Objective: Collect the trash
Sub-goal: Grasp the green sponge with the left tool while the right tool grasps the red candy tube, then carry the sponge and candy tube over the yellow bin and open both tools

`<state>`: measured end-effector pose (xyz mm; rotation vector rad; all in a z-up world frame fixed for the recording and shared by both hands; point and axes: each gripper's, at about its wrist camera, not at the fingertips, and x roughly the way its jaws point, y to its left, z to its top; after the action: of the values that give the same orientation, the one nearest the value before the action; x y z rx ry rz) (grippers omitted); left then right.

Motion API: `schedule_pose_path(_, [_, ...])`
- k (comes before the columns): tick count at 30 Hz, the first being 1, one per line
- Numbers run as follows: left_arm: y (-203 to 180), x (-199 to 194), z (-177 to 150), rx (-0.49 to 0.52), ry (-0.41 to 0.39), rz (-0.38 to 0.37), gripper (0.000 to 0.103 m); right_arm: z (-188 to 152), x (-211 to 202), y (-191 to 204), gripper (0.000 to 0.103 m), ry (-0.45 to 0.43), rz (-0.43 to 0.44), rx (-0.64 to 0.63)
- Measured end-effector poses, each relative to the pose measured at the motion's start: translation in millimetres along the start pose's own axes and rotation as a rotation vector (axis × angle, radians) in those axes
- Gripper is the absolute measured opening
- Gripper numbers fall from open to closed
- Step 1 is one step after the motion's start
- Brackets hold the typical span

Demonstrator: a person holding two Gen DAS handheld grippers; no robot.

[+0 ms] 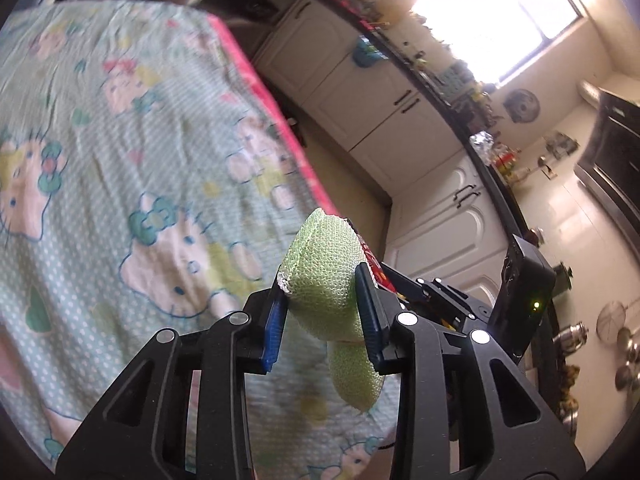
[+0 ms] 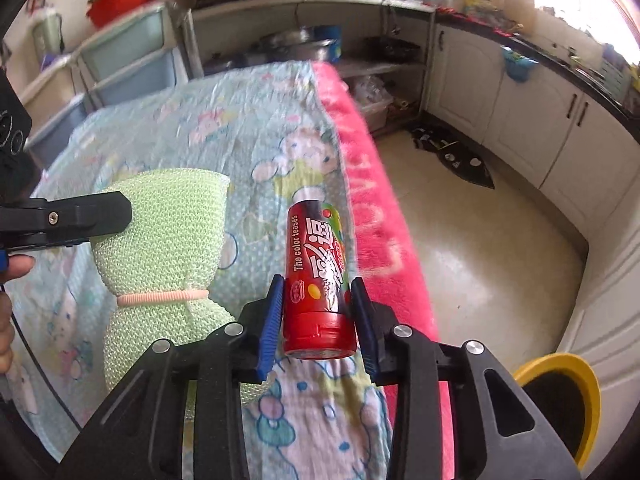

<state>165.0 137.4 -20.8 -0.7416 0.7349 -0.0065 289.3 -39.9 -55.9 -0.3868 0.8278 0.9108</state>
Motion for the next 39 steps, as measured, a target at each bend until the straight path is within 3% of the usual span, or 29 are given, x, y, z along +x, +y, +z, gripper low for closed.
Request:
schedule_pose_path(11, [-78,-2,3,0.168,-0.031,-0.089,0.025,-20,-94,-40,0.032,-0.154,-0.059,0.128])
schedule_pose_path(19, [-135,11,-4,0.279,-0.015,-0.152,0.025,-40,-148,-71,0.032,-0.215,-0.145,0.185])
schedule_pose_path(39, [-240,46,-29,0.521,0.014,-0.223,0.025,-102,-219,-138,0.032,-0.314,-0.347,0.390])
